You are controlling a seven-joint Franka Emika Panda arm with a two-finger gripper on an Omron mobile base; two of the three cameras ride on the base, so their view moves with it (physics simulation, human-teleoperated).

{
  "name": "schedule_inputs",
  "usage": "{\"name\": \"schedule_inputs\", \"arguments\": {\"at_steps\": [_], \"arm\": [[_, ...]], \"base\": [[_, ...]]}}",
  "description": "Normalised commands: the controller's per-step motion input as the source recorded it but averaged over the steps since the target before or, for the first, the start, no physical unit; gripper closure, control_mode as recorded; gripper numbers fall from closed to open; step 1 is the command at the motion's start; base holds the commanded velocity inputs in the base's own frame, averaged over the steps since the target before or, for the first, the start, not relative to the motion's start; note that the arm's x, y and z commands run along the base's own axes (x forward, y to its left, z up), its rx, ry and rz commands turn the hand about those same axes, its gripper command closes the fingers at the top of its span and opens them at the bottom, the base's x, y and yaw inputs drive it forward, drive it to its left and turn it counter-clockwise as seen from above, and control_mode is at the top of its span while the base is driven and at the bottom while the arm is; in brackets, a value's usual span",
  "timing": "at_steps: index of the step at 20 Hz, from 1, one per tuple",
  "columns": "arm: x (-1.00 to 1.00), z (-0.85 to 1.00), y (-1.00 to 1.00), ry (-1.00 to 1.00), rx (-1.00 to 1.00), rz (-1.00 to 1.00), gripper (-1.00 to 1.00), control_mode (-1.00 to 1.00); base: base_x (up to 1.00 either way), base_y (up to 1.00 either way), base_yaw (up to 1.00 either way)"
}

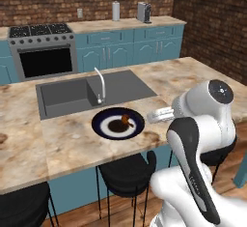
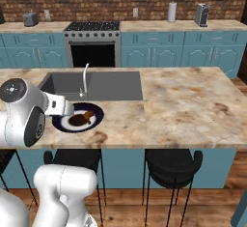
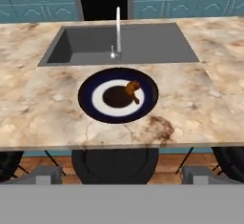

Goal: Take the cheese, chicken drumstick, and onion from the fridge and place them on the plate on the dining counter to create an appetizer plate.

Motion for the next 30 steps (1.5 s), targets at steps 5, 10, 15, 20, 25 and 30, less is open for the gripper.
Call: {"name": "schedule_inputs", "arguments": {"at_steps": [5, 10, 15, 20, 25, 30], "arm": [[0.00, 0.00, 0.00, 0.00, 0.00, 0.00, -1.00, 1.00], [0.00, 0.00, 0.00, 0.00, 0.00, 0.00, -1.00, 1.00], [0.00, 0.00, 0.00, 0.00, 0.00, 0.00, -1.00, 1.00], [0.00, 0.00, 0.00, 0.00, 0.00, 0.00, -1.00, 1.00], [0.00, 0.00, 0.00, 0.00, 0.00, 0.00, -1.00, 1.00], [0.00, 0.00, 0.00, 0.00, 0.00, 0.00, -1.00, 1.00]], "base": [[-1.00, 0.09, 0.16], [-0.89, 0.54, 0.54], [-0.18, 0.69, 0.85], [-0.15, 0.69, 0.86], [-0.17, 0.69, 0.86], [-0.01, 0.63, 0.83]]}}
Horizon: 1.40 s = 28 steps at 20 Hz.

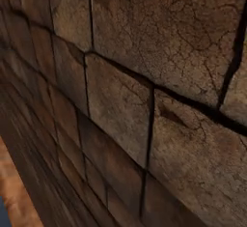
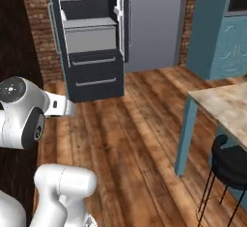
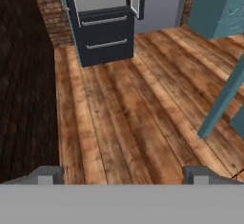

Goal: Take the cheese, chicken drumstick, and onion from the fridge and place them on the plate on the dining counter to create an appetizer plate.

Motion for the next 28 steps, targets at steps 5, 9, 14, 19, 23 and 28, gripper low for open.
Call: {"name": "schedule_inputs", "arguments": {"at_steps": [5, 9, 14, 19, 23, 28], "arm": [[0.00, 0.00, 0.00, 0.00, 0.00, 0.00, -1.00, 1.00], [0.00, 0.00, 0.00, 0.00, 0.00, 0.00, -1.00, 1.00], [0.00, 0.00, 0.00, 0.00, 0.00, 0.00, -1.00, 1.00], [0.00, 0.00, 0.00, 0.00, 0.00, 0.00, -1.00, 1.00], [0.00, 0.00, 0.00, 0.00, 0.00, 0.00, -1.00, 1.00], [0.00, 0.00, 0.00, 0.00, 0.00, 0.00, -1.00, 1.00]], "base": [[0.73, 0.14, 0.57], [0.67, -0.57, 0.29], [0.45, -0.76, 0.17], [0.55, -0.36, 0.12], [0.88, 0.00, 0.09], [1.00, -0.01, 0.07]]}}
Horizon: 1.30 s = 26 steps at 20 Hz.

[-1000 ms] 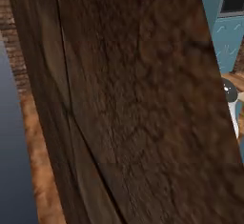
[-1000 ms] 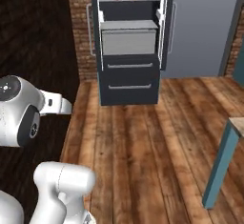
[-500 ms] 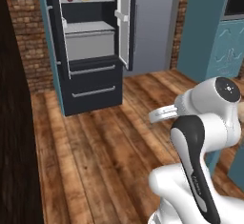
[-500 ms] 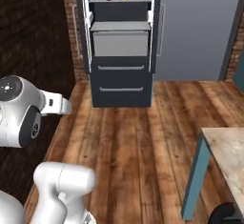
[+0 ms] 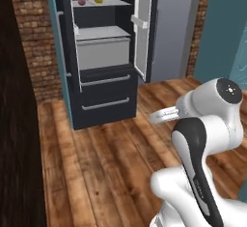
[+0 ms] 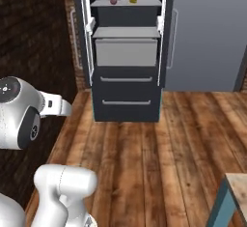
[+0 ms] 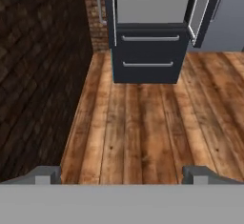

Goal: Take the cheese, chicken drumstick, and onion from the fridge and place them on the plate on the dining counter to create an appetizer plate.

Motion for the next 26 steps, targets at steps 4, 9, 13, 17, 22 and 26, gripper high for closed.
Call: {"name": "schedule_inputs", "arguments": {"at_steps": [4, 9, 13, 17, 22, 26], "arm": [[0.00, 0.00, 0.00, 0.00, 0.00, 0.00, -1.00, 1.00], [0.00, 0.00, 0.00, 0.00, 0.00, 0.00, -1.00, 1.00], [0.00, 0.00, 0.00, 0.00, 0.00, 0.00, -1.00, 1.00], [0.00, 0.00, 0.00, 0.00, 0.00, 0.00, -1.00, 1.00], [0.00, 0.00, 0.00, 0.00, 0.00, 0.00, -1.00, 1.00], [0.00, 0.00, 0.00, 0.00, 0.00, 0.00, -1.00, 1.00]], "base": [[0.89, -0.32, 0.04], [0.78, -0.45, 0.06], [0.80, -0.41, 0.08], [0.92, -0.26, 0.08], [0.99, -0.16, 0.08], [0.90, -0.25, 0.06]]}}
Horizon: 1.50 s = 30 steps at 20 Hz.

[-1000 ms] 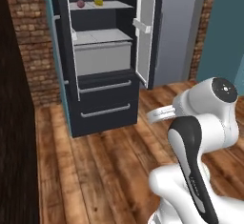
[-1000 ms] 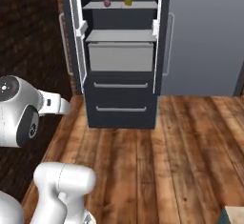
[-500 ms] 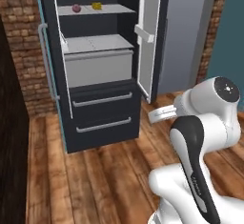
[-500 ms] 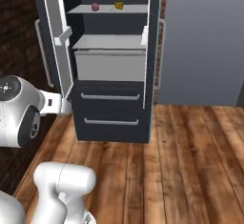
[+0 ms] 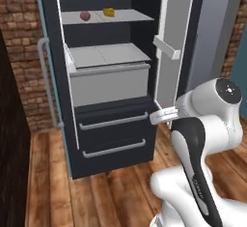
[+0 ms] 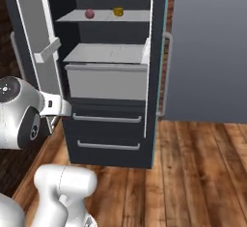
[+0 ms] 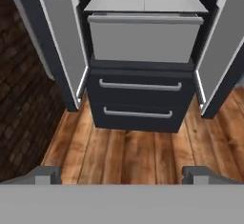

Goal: Take the cheese, chicken drumstick, and onion from the fridge and place them on the plate on the dining counter to create an appetizer plate.

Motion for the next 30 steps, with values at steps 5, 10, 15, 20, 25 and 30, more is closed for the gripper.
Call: {"name": "schedule_inputs", "arguments": {"at_steps": [5, 10, 15, 20, 25, 30], "arm": [[0.00, 0.00, 0.00, 0.00, 0.00, 0.00, -1.00, 1.00], [0.00, 0.00, 0.00, 0.00, 0.00, 0.00, -1.00, 1.00], [0.00, 0.00, 0.00, 0.00, 0.00, 0.00, -1.00, 1.00], [0.00, 0.00, 0.00, 0.00, 0.00, 0.00, -1.00, 1.00], [0.00, 0.00, 0.00, 0.00, 0.00, 0.00, -1.00, 1.00], [0.00, 0.00, 0.00, 0.00, 0.00, 0.00, -1.00, 1.00]], "base": [[0.64, -0.41, 0.04], [0.81, -0.18, 0.03], [0.99, 0.00, 0.00], [0.90, -0.01, 0.00], [0.84, 0.00, 0.00], [0.82, 0.07, 0.00]]}}
